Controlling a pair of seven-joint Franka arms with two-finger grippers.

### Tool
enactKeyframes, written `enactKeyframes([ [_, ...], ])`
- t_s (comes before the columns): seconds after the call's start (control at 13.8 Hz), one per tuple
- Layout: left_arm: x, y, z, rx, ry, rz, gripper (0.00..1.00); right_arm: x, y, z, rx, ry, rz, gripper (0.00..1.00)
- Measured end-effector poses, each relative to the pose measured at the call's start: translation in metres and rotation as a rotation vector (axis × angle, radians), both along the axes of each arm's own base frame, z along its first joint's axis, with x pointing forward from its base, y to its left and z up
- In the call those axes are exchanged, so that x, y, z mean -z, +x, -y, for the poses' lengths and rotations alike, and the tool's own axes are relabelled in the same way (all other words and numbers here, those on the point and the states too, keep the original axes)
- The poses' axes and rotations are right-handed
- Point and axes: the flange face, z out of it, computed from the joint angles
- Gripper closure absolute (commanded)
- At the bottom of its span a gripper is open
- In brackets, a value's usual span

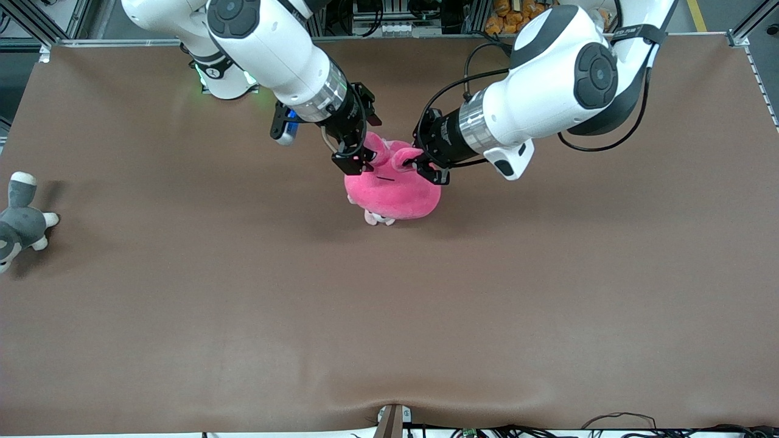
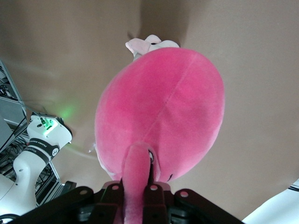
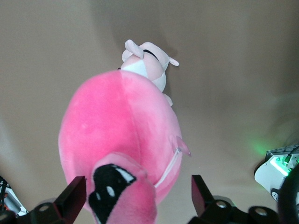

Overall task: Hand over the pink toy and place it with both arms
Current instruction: 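Grasp the pink plush with the right gripper while the left gripper releases, then lower the pink plush beside the grey toy and open the right gripper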

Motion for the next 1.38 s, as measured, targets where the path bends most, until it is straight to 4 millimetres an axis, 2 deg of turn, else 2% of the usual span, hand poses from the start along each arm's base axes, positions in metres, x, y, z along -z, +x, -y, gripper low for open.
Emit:
enactKeyframes([
  [0.22,0.002,0.001,0.000,-0.001,0.000,-0.003,1.00,0.000,0.004,0.005,-0.004,-0.043,0.036,1.00],
  [0.29,0.001,0.001,0.000,-0.001,0.000,-0.002,0.92,0.000,0.005,0.006,-0.003,-0.051,0.042,1.00],
  [0.36,0.001,0.001,0.000,-0.001,0.000,-0.001,0.73,0.000,0.006,0.008,0.000,-0.054,0.046,1.00],
  [0.43,0.001,0.001,0.000,-0.002,0.000,-0.002,0.48,-0.001,0.008,0.010,0.005,-0.055,0.048,1.00],
  [0.51,0.001,0.002,0.000,-0.009,0.001,-0.006,0.00,-0.002,0.010,0.012,0.011,-0.055,0.051,1.00],
  [0.72,-0.001,0.006,-0.005,-0.024,0.003,-0.002,0.00,-0.005,0.019,0.023,0.046,-0.057,0.052,1.00],
  [0.94,-0.002,0.012,-0.015,-0.007,0.082,0.069,0.00,-0.007,0.038,0.055,0.126,-0.076,0.023,1.00],
  [1.16,-0.018,0.021,-0.038,0.125,0.139,0.221,0.00,-0.022,0.068,0.117,0.210,-0.099,-0.015,1.00],
  [1.38,-0.029,0.030,-0.084,0.353,0.202,0.324,0.00,-0.039,0.099,0.194,0.250,-0.100,-0.002,1.00],
])
